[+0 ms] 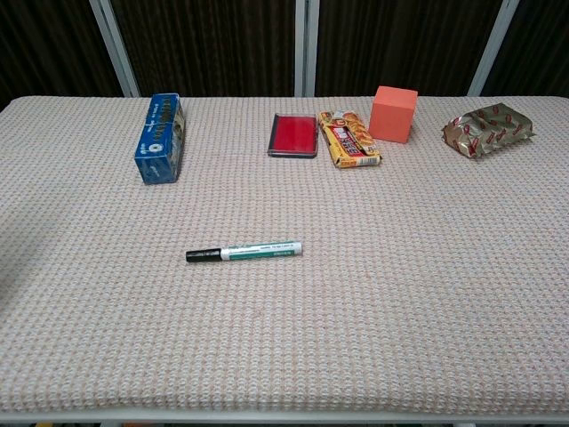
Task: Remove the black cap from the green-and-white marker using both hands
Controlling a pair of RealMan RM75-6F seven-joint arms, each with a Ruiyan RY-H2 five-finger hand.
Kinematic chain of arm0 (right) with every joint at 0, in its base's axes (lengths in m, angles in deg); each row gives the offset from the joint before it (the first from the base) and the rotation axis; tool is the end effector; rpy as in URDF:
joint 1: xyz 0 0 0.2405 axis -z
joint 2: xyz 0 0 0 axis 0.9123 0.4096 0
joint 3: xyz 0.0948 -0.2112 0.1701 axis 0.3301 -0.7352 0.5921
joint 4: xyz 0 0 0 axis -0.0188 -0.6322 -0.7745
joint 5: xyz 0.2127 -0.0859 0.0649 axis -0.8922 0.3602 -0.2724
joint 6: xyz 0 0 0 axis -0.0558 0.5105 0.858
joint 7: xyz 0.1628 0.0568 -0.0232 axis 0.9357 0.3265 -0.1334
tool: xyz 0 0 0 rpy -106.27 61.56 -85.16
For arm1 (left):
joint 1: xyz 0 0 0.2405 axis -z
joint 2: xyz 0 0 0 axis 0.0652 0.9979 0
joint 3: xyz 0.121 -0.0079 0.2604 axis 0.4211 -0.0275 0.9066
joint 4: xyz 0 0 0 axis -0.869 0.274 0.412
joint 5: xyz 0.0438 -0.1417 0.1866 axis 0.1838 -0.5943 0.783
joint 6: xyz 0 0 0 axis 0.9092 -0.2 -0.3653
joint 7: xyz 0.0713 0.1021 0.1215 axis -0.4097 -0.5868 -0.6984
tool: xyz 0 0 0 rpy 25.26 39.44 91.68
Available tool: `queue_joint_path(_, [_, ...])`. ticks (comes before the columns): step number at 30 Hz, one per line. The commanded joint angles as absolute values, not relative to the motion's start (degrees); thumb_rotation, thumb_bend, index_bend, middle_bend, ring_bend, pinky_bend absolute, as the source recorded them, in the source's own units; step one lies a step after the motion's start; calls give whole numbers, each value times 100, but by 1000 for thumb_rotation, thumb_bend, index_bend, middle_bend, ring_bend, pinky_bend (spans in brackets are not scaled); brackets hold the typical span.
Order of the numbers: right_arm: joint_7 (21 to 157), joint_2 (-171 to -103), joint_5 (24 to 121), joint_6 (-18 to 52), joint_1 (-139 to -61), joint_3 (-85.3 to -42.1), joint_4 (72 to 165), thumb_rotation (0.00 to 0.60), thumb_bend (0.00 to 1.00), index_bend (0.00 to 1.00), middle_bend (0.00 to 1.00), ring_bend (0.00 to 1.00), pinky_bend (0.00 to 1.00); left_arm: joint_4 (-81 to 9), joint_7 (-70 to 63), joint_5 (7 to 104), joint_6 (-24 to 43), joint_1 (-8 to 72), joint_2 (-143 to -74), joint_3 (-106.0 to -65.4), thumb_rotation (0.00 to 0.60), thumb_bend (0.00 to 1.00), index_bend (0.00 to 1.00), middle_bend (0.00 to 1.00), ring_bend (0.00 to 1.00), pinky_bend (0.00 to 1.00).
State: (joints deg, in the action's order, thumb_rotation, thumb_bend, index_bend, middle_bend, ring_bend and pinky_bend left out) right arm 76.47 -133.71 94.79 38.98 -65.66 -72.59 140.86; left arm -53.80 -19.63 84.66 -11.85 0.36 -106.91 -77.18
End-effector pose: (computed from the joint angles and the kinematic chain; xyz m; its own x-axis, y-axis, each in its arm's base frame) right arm -0.3101 -0.1782 0.0452 0.2356 -0.0594 0.9700 -0.9682 0.0717 0.2396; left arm -0.3045 0.1945 0.0315 0.4120 0.0421 0.9102 0.9089 -0.0893 -0.4073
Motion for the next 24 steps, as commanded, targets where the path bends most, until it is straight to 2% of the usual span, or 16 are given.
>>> queue_joint_path(1, [7637, -13368, 9478, 3894, -6574, -7252, 14098, 600, 41, 40, 89, 0, 115, -5388, -1968, 8477, -1191, 39, -10683, -7716, 600, 23, 196, 226, 112, 136])
queue_joint_path(9, [7430, -13330, 9362, 3893, -6657, -7076, 14281, 600, 38, 40, 96, 0, 120, -5490, -2025, 8484, -1104, 124, -10638, -7744, 600, 23, 196, 226, 112, 136])
queue_joint_path(12, [7241, -13327, 9365, 3869, -6791, -6910, 14383, 600, 39, 45, 128, 24, 187, -5559, -2046, 8440, -1017, 205, -10603, -7812, 600, 23, 195, 226, 112, 136])
queue_joint_path(14, [7110, -13298, 9379, 3702, -6982, -6784, 14510, 600, 44, 78, 164, 107, 324, -5630, -2084, 8369, -953, 254, -10592, -7867, 600, 22, 195, 226, 112, 136])
queue_joint_path(17, [6902, -13239, 9456, 3358, -7367, -6562, 14802, 600, 59, 224, 265, 388, 613, -5755, -2134, 8314, -910, 300, -10578, -7915, 600, 22, 195, 226, 112, 136])
queue_joint_path(19, [6717, -13266, 9437, 3010, -7713, -6375, 14997, 600, 74, 336, 331, 555, 730, -5795, -2160, 8293, -894, 333, -10595, -7947, 600, 21, 195, 226, 112, 136])
queue_joint_path(22, [6216, -13412, 9232, 2484, -8184, -6171, 15143, 600, 101, 454, 388, 667, 811, -5804, -2190, 8237, -886, 358, -10638, -7989, 600, 22, 196, 226, 112, 136])
queue_joint_path(24, [5774, -13622, 8961, 2071, -8543, -6074, 15162, 600, 108, 477, 419, 690, 826, -5827, -2192, 8193, -897, 356, -10655, -8004, 600, 22, 196, 226, 112, 136])
